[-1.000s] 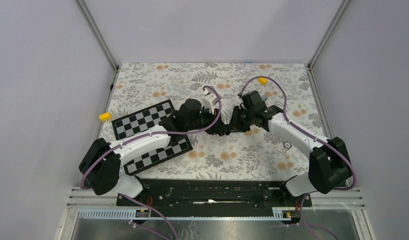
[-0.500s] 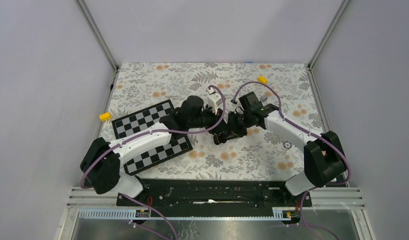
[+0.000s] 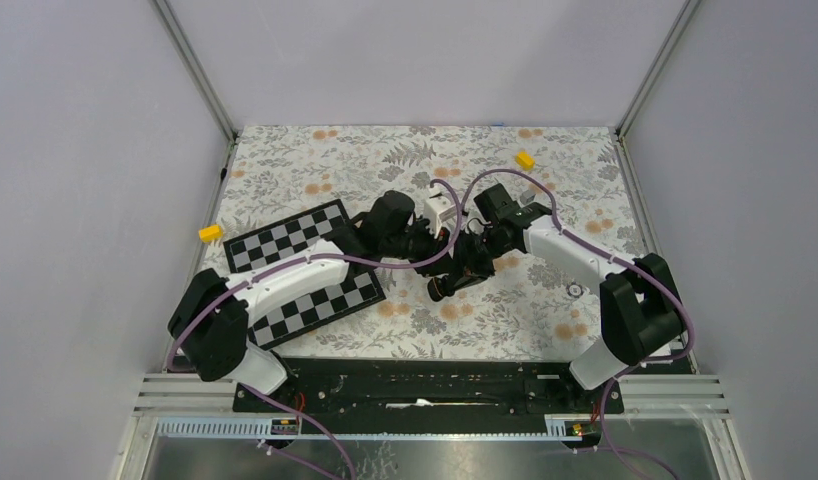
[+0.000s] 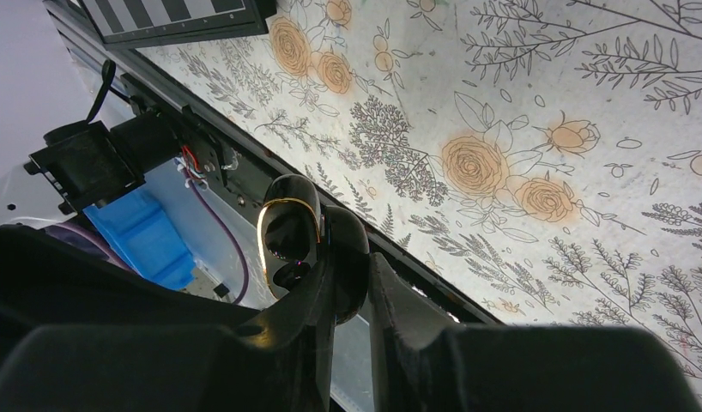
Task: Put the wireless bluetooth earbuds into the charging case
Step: Insert the right earbud into the right side groove of the charging case.
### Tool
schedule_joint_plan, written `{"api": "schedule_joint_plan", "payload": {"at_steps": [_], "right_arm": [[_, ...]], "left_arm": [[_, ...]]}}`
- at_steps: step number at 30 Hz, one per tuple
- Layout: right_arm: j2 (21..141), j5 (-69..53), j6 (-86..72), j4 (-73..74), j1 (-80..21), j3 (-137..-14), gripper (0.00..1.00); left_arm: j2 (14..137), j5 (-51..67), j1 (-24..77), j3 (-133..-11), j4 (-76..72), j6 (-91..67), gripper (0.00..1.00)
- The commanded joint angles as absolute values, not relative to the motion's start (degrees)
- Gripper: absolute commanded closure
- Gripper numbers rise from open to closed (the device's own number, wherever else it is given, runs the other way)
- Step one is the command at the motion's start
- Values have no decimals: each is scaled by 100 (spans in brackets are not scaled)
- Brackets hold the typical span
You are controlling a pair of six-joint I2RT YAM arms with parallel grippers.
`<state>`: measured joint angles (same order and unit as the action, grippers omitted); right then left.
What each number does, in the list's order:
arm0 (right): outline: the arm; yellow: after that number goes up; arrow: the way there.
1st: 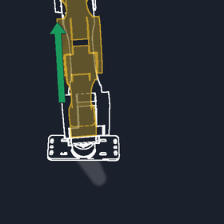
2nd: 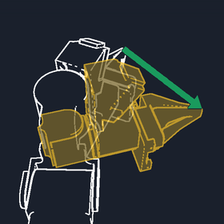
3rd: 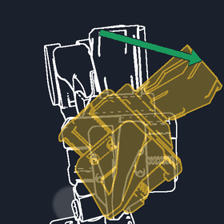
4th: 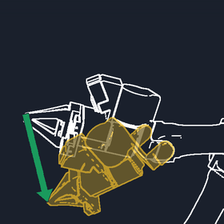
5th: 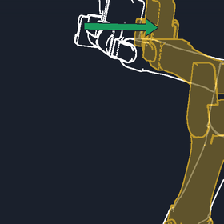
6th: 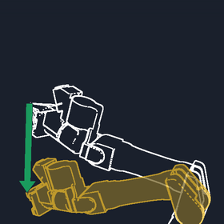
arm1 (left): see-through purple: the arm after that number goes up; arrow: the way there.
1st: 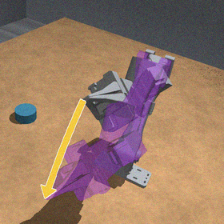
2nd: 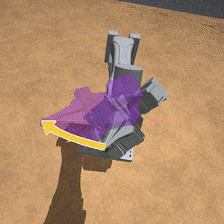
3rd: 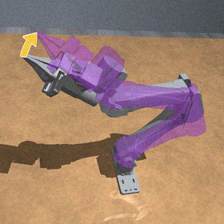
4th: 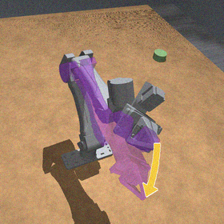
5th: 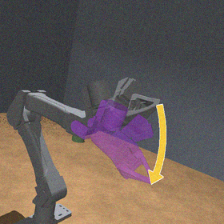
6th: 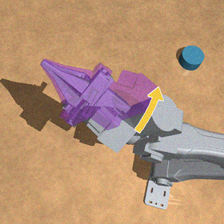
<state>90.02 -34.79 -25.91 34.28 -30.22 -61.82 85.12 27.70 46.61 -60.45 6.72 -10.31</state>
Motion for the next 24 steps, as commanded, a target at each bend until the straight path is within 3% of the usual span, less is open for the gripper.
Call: {"api": "schedule_joint_plan", "payload": {"at_steps": [1, 24], "right_arm": [[9054, -3782, -2514, 3474, -3058, -6492, 99], [9152, -3782, -2514, 3461, -2965, -6510, 100]], "left_arm": [[8590, 3078, 4683, -6318, 732, -779, 82], [8578, 3222, 4678, -6215, 1023, -764, 82]]}}
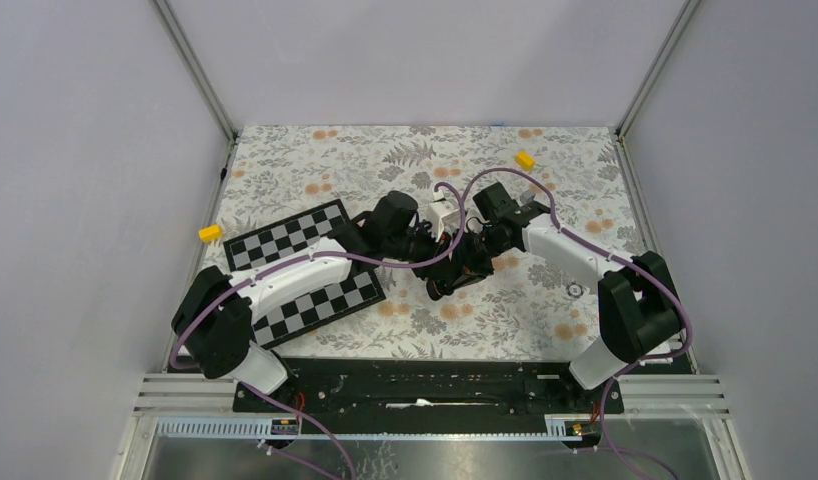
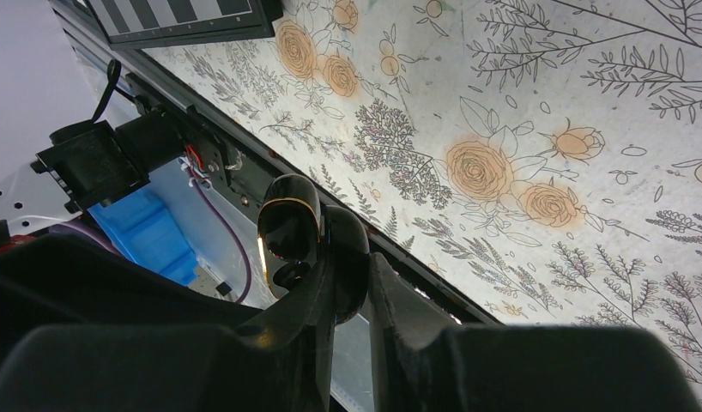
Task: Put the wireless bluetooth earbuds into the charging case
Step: Insert the right earbud into the right side groove of the charging case.
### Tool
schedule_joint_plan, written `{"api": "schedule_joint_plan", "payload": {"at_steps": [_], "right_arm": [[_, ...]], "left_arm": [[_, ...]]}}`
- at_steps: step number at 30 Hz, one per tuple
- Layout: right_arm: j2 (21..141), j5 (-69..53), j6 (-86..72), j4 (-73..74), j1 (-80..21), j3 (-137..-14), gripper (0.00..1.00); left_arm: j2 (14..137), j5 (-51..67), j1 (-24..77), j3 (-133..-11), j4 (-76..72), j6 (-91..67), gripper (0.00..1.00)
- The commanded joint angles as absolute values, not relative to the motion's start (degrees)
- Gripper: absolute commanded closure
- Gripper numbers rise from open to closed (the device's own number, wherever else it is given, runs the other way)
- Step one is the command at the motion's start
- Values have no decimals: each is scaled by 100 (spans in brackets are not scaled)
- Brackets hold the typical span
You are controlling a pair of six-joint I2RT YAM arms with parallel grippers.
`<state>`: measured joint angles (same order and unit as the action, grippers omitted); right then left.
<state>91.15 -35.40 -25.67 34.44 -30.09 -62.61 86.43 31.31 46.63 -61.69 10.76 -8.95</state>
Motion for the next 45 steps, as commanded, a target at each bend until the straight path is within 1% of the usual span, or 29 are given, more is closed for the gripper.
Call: {"api": "schedule_joint_plan", "payload": {"at_steps": [1, 12, 25, 32, 45], "right_arm": [[9151, -3787, -2509, 3457, -2958, -6517, 100], [9191, -3823, -2484, 3463, -2849, -6529, 100], [9192, -3762, -2487, 3431, -2821, -6482, 100], [9193, -3746, -2505, 3428, -2812, -6511, 100], [9136, -3721, -2553, 3393, -2812, -6512, 100]], "left_arm": [[8584, 3199, 4684, -6214, 1056, -750, 82], [8442, 2890, 4676, -6040, 1094, -711, 83], [8314, 2784, 4666, -5938, 1110, -694, 83], [8087, 2477, 4667, -5678, 897, -764, 83], [8134, 2541, 4667, -5537, 659, -943, 83]]}}
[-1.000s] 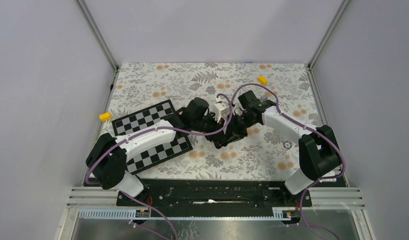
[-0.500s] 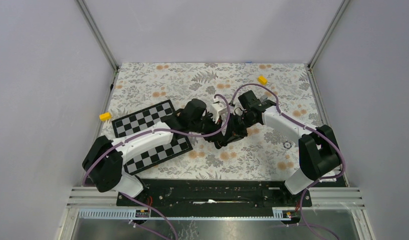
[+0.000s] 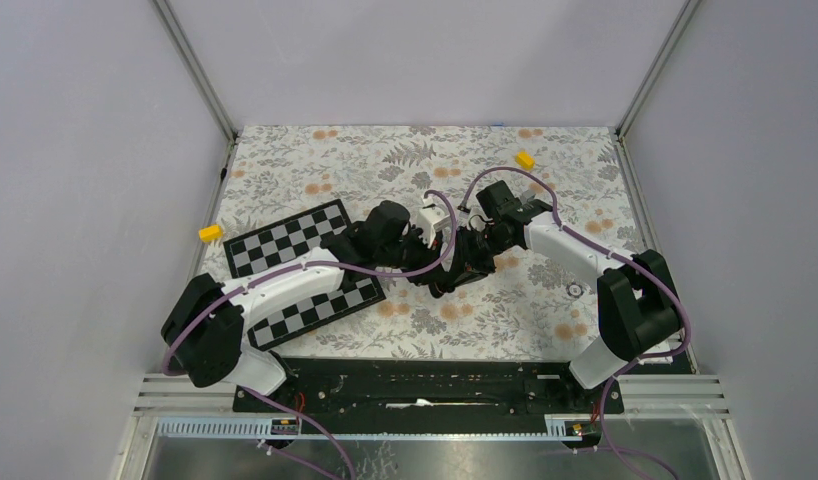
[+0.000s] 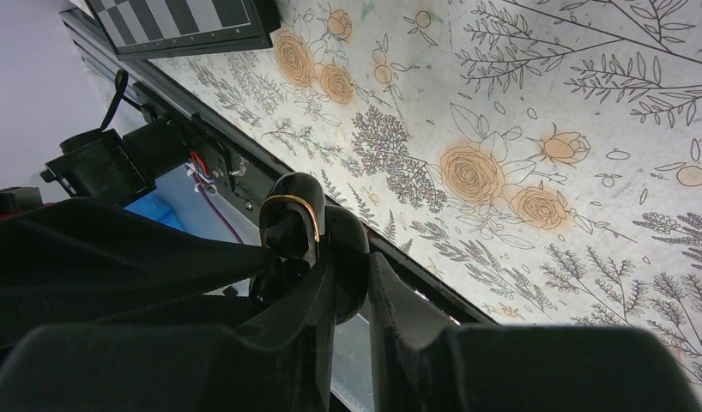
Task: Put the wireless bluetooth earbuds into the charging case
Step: Insert the right earbud into the right side groove of the charging case.
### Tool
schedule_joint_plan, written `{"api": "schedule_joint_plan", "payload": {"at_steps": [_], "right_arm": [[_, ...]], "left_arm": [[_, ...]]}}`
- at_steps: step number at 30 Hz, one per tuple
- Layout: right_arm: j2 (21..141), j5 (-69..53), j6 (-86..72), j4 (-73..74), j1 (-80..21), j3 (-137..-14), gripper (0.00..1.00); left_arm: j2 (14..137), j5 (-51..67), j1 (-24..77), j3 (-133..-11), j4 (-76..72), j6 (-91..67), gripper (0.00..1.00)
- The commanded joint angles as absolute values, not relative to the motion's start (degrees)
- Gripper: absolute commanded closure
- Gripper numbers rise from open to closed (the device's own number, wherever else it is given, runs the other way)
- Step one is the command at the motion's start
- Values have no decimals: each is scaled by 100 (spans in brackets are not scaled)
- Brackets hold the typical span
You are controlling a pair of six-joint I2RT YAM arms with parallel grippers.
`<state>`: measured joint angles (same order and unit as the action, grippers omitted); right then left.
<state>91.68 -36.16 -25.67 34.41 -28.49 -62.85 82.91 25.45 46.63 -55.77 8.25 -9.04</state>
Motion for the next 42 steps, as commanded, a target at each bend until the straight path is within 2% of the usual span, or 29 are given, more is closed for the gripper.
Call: {"api": "schedule_joint_plan", "payload": {"at_steps": [1, 23, 37, 42], "right_arm": [[9135, -3718, -2557, 3396, -2812, -6513, 100], [9166, -3623, -2575, 3384, -2804, -6528, 100], [9158, -3674, -2627, 3284, -2804, -6438, 100], [9123, -3662, -2628, 3287, -2806, -6469, 100]], "left_arm": [[8130, 2545, 4667, -5533, 664, -933, 83], [8463, 3195, 4667, -5967, 1527, -566, 84], [8621, 3424, 4667, -5940, 1161, -900, 84], [8556, 3173, 4652, -5972, 1275, -834, 84]]}}
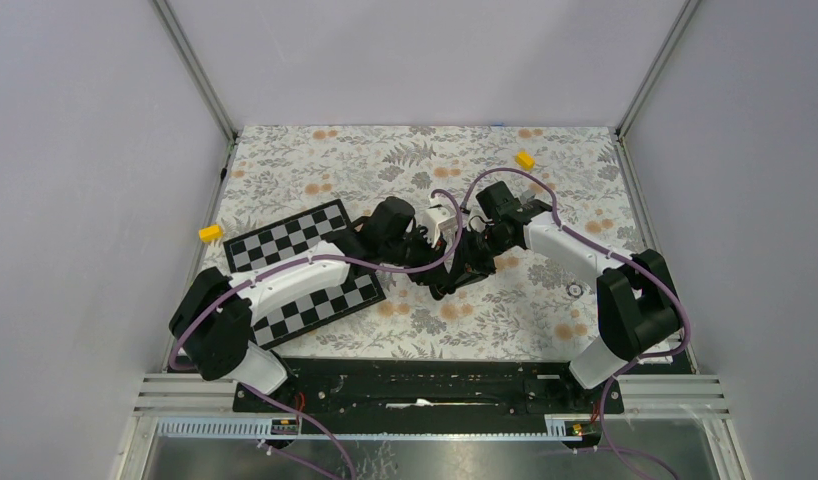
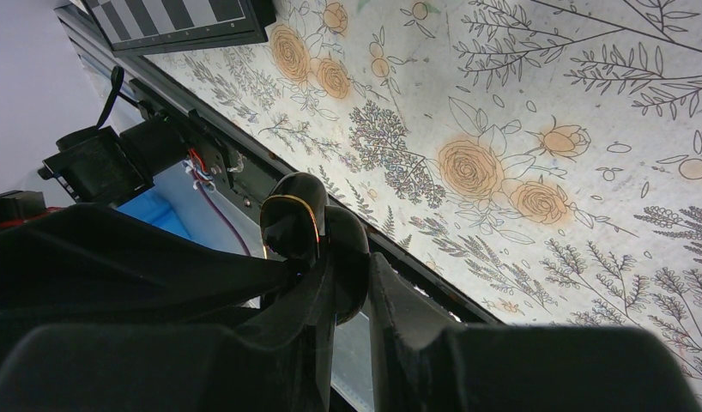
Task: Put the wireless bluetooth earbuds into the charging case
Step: Insert the right earbud into the right side groove of the charging case.
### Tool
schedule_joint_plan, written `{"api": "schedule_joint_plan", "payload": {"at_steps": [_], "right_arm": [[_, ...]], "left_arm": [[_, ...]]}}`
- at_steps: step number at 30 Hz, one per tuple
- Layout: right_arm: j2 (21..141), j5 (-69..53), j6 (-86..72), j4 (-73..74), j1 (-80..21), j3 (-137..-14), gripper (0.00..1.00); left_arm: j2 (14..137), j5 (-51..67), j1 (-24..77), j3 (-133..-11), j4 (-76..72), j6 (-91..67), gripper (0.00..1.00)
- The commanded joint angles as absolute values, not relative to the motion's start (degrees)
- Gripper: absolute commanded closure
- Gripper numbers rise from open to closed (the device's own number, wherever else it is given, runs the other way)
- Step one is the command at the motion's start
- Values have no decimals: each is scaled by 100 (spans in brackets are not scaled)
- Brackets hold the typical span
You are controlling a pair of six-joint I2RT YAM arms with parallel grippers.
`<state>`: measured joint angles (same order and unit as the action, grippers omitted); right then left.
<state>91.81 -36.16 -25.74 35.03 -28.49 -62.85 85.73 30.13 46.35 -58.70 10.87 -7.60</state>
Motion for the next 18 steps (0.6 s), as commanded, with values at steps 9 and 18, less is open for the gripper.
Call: {"api": "schedule_joint_plan", "payload": {"at_steps": [9, 18], "right_arm": [[9154, -3648, -2614, 3288, -2804, -6464, 100], [9158, -3616, -2599, 3287, -2804, -6443, 100]], "left_arm": [[8433, 2960, 4614, -5981, 1278, -869, 84], [8457, 2816, 4565, -5888, 1023, -1154, 84]]}}
